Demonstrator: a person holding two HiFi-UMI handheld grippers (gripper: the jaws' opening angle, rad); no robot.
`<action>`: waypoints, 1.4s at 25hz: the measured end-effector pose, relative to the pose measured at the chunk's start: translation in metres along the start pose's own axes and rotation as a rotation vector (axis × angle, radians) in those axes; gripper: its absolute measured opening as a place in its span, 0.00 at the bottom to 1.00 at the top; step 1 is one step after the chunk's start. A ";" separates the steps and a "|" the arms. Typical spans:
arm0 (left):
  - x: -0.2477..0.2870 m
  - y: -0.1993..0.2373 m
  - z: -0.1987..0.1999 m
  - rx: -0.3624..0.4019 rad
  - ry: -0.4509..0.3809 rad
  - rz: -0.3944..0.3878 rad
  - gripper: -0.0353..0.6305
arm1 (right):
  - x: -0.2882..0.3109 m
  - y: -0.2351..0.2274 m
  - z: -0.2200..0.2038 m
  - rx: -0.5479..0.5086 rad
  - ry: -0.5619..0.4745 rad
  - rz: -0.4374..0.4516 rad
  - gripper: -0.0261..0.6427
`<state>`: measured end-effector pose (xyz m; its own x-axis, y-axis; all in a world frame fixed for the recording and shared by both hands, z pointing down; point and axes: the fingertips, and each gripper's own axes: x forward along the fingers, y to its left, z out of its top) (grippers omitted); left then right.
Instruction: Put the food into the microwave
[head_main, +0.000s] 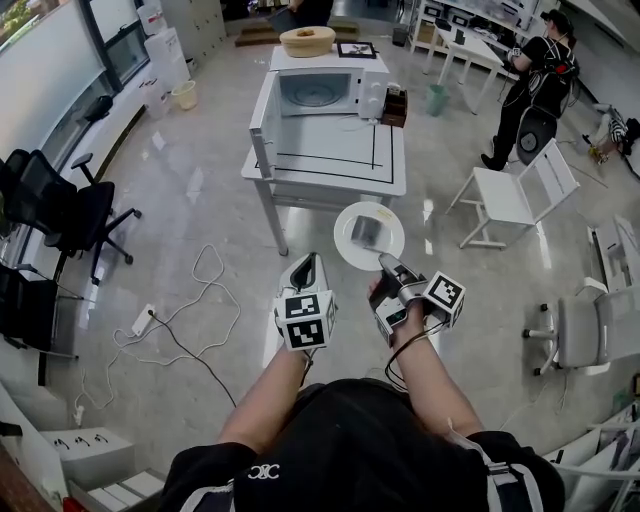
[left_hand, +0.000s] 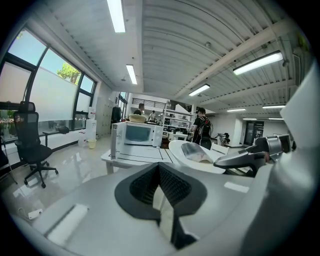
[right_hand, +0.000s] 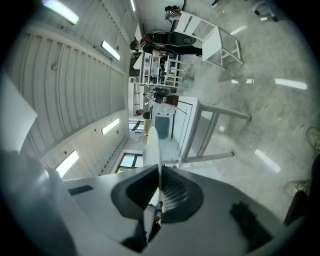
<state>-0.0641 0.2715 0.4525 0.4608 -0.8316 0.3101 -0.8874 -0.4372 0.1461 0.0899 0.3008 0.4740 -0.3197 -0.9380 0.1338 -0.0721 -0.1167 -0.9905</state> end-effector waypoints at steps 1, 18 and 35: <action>-0.001 0.005 0.001 0.001 -0.002 -0.003 0.07 | 0.002 0.000 -0.003 0.000 -0.006 -0.002 0.06; -0.008 0.072 -0.017 0.015 0.057 -0.087 0.06 | 0.024 -0.004 -0.056 0.028 -0.101 -0.010 0.06; 0.097 0.085 0.029 0.022 0.044 -0.066 0.07 | 0.125 0.023 0.020 0.012 -0.063 0.043 0.06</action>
<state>-0.0944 0.1439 0.4675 0.5169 -0.7849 0.3417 -0.8543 -0.4984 0.1475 0.0667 0.1743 0.4674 -0.2625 -0.9608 0.0893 -0.0478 -0.0795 -0.9957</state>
